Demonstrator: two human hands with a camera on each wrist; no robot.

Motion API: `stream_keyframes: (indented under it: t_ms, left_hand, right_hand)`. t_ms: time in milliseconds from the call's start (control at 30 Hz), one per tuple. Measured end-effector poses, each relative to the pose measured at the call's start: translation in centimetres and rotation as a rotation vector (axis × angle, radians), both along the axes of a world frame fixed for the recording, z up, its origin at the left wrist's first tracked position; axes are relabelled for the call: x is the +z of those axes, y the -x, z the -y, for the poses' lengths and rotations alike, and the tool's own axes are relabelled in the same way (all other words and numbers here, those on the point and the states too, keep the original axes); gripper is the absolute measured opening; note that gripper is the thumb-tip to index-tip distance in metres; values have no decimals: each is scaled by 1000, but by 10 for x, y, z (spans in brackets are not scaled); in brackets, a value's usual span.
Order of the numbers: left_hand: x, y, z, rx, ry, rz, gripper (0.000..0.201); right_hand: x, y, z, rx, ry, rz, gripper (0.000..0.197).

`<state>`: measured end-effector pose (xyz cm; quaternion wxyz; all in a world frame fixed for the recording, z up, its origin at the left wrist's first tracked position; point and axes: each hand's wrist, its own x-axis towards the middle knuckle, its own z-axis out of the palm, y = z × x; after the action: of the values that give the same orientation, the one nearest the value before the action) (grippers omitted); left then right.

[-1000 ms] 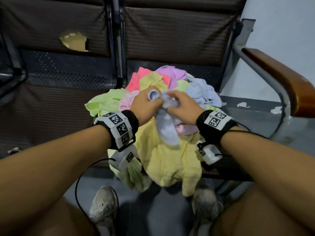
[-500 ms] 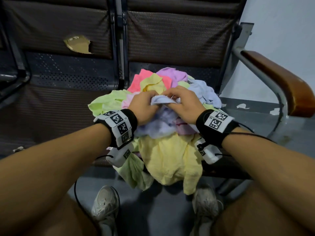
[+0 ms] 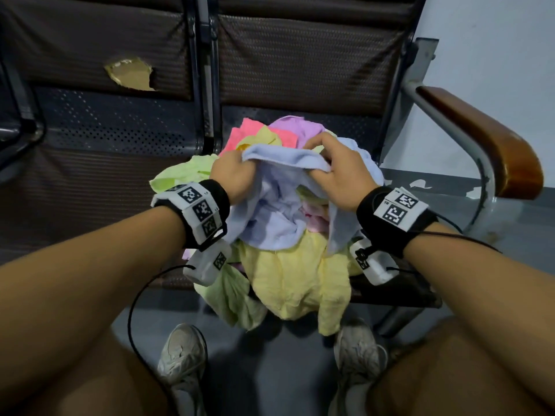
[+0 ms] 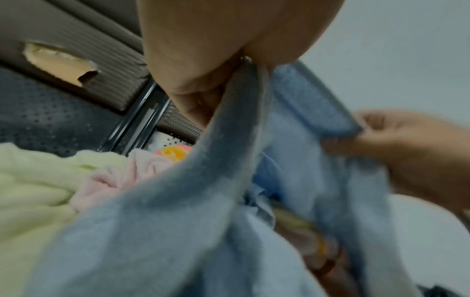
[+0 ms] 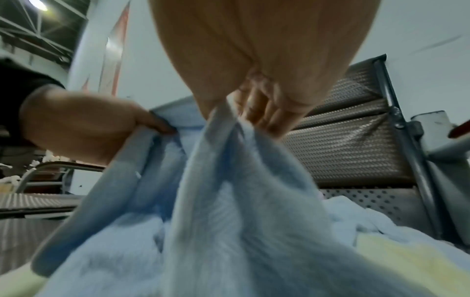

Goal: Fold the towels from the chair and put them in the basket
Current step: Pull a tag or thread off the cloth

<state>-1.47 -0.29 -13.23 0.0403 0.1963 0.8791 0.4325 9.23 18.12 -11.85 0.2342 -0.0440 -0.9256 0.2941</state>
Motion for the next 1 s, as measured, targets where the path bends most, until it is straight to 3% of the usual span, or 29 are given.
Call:
stream_keyframes:
  t_ms: [100, 200, 300, 367, 467, 567, 633, 667, 767, 867, 1000]
  left_hand:
    - [9, 6, -3, 105, -179, 163, 33]
    - [13, 6, -4, 140, -202, 261, 41]
    - [17, 3, -9, 155, -276, 331, 35]
    - [20, -3, -15, 102, -499, 432, 34]
    - [26, -10, -22, 81, -736, 501, 30]
    - [34, -14, -29, 13, -722, 539, 21]
    - [37, -19, -33, -8, -746, 592, 18]
    - [38, -22, -36, -23, -784, 614, 19]
    - [38, -29, -40, -18, -867, 640, 24]
    - [40, -25, -37, -20, -836, 505, 30]
    - [37, -7, -19, 153, -726, 411, 31]
  right_hand:
    - [-8, -4, -10, -95, -31, 150, 4]
    - [-6, -5, -14, -112, -145, 69, 22]
    - [-4, -4, -5, -14, -66, -54, 18]
    - [-7, -7, 6, 116, -28, -42, 28]
    - [-11, -10, 17, 260, -137, 104, 25]
    - [-17, -9, 21, 222, -253, 375, 29]
    - [-24, -8, 25, 135, -167, 445, 26]
    - [-26, -9, 29, 101, -73, 449, 36]
    - [-26, -4, 43, 60, 4, 451, 62]
    - [-20, 3, 38, -12, 33, 356, 42]
    - [2, 5, 9, -140, 248, 80, 28]
